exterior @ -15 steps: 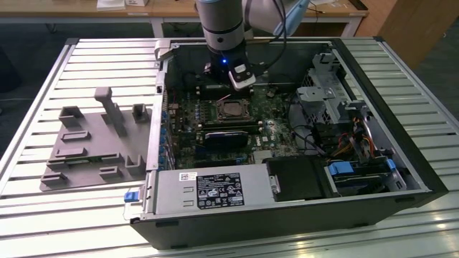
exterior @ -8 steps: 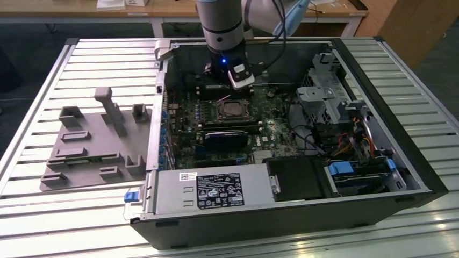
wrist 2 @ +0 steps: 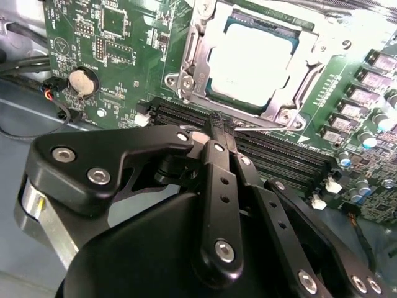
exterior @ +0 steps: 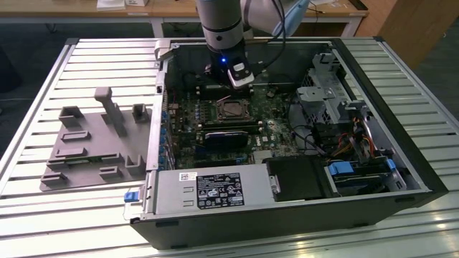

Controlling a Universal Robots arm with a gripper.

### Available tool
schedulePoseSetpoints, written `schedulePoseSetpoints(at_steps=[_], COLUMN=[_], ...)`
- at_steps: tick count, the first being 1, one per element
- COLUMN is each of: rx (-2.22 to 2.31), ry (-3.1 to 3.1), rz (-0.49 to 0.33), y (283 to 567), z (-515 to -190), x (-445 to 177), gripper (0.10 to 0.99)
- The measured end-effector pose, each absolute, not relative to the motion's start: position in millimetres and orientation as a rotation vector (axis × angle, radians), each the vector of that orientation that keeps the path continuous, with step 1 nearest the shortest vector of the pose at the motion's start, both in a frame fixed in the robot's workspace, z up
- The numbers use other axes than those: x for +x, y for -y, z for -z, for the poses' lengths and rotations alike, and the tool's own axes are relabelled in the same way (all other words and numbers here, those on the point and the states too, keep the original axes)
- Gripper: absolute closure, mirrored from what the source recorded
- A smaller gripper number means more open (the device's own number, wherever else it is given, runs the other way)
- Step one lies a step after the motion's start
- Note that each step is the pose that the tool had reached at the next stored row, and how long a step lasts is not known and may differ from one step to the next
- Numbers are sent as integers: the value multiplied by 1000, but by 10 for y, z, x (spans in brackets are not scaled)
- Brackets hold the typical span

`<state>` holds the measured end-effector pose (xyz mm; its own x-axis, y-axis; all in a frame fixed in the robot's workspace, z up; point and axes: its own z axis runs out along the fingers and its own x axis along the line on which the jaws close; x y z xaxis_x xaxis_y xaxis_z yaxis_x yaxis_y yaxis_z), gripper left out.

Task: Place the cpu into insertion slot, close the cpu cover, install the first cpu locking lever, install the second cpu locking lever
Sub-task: 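Install the first cpu locking lever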

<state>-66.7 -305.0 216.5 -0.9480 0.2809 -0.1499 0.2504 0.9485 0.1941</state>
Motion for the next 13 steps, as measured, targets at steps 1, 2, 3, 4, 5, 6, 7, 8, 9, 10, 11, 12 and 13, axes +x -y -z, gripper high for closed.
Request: schedulePoseSetpoints(at_steps=[1, 2, 3, 4, 5, 6, 7, 8, 9, 10, 11, 12, 13], rx=[402, 402, 403, 403, 403, 403, 403, 402, 402, 401, 400, 399, 398], ry=[-2926, -2925, -2925, -2924, -2924, -2923, -2921, -2918, -2916, -2912, -2909, -2905, -2902], rz=[-257, -257, -257, -257, -256, -255, -253, -252, -250, -249, -248, -247, -247], y=[3038, 3026, 3016, 3008, 3005, 3004, 3004, 3004, 3004, 3004, 3004, 3004, 3004], z=[-2162, -2161, -2158, -2157, -2155, -2153, -2149, -2144, -2139, -2133, -2127, -2120, -2114], x=[-667, -667, -667, -667, -667, -667, -667, -668, -669, -669, -670, -671, -672], gripper=[984, 984, 984, 984, 984, 984, 984, 984, 984, 984, 984, 984, 984])
